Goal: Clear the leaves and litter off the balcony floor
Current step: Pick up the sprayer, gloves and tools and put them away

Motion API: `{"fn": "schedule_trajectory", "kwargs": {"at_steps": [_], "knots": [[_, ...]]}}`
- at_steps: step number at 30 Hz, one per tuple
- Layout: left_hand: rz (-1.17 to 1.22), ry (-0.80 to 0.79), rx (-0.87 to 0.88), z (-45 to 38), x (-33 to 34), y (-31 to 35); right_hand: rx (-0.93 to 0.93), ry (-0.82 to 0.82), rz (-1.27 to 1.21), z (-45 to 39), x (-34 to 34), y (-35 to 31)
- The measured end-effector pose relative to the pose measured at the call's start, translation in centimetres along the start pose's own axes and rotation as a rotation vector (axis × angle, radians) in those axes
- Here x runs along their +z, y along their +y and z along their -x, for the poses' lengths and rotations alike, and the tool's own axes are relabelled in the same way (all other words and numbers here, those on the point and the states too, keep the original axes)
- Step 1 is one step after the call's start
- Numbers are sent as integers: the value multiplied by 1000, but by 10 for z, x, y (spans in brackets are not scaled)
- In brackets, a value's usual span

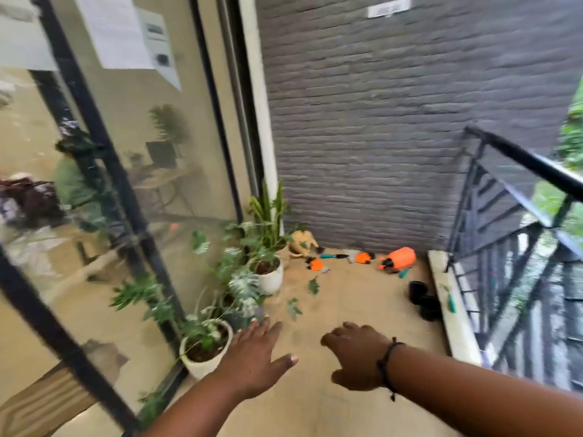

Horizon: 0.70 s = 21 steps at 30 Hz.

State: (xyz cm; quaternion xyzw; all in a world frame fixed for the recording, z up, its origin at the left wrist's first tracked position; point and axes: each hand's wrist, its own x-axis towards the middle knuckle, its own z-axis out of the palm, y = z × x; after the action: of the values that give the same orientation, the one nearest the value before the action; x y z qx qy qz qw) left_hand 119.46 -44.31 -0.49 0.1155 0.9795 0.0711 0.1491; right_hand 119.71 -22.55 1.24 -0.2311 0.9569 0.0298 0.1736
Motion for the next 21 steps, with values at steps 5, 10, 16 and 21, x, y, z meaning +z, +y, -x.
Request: {"fn": "schedule_trajectory", "kwargs": {"at_steps": [5, 10, 16, 21], "knots": [[-15, 10, 191, -65, -21, 114, 152, 41, 86, 85, -40, 118], [20, -22, 266, -95, -27, 181, 195, -13, 230, 126, -66, 178], [32, -64, 319, -130, -29, 219, 238, 61, 173, 121, -73, 198], [50, -93, 339, -170, -25, 221, 291, 106, 30, 59, -49, 191]]}}
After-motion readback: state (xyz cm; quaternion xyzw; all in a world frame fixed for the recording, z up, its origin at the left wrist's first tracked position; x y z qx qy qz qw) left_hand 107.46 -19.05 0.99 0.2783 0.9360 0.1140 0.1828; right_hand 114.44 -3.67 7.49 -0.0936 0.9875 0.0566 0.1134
